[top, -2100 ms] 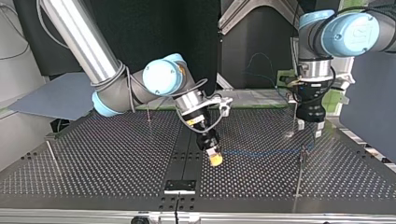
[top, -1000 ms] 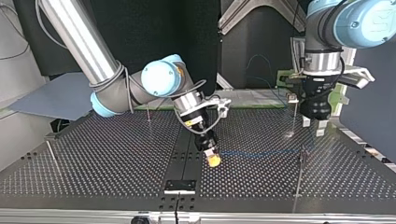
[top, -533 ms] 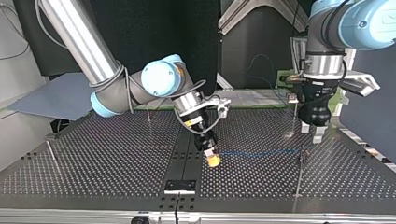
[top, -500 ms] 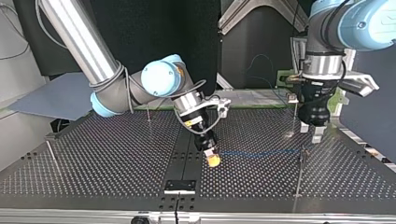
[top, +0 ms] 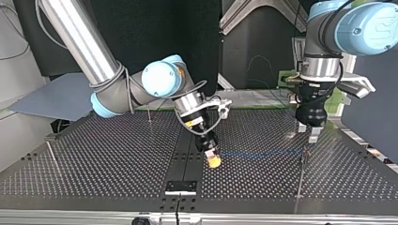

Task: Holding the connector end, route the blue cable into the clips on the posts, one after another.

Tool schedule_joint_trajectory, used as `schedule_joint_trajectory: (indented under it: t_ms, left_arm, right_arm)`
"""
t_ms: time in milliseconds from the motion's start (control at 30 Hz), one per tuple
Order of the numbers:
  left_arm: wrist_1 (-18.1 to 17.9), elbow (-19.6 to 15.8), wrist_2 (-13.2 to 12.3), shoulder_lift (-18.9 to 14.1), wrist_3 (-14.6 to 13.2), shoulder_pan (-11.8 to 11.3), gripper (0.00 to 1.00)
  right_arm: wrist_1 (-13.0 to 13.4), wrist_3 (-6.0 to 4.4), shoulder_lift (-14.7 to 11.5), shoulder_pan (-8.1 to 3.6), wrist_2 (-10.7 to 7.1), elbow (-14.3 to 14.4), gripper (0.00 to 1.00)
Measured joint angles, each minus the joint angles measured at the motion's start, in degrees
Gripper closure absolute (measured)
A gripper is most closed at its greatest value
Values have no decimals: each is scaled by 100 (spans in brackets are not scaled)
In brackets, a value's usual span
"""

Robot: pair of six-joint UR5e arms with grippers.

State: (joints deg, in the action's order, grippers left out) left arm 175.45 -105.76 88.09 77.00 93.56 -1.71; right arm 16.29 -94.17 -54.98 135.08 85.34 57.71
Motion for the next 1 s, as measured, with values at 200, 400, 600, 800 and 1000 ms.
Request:
schedule_joint_trajectory:
  t_ms: [200, 400, 600, 800, 1000]
  left_arm:
    - [7, -2, 9, 3, 6, -1, 0]
    - [8, -1, 40, 3, 0, 0, 0]
    - [8, -1, 23, 5, -42, 4, 0]
    - [-5, 26, -216, 6, -66, 10, 0]
    - [5, 172, -395, 103, -74, 77, 0]
  right_arm:
    - [-1, -19, 0, -2, 6, 0, 100]
    - [-2, -32, 0, 5, 10, 0, 100]
    - [-6, -33, -1, 8, 10, 0, 100]
    - [-10, -25, -1, 10, 10, 0, 100]
    - [-3, -17, -1, 7, 10, 0, 100]
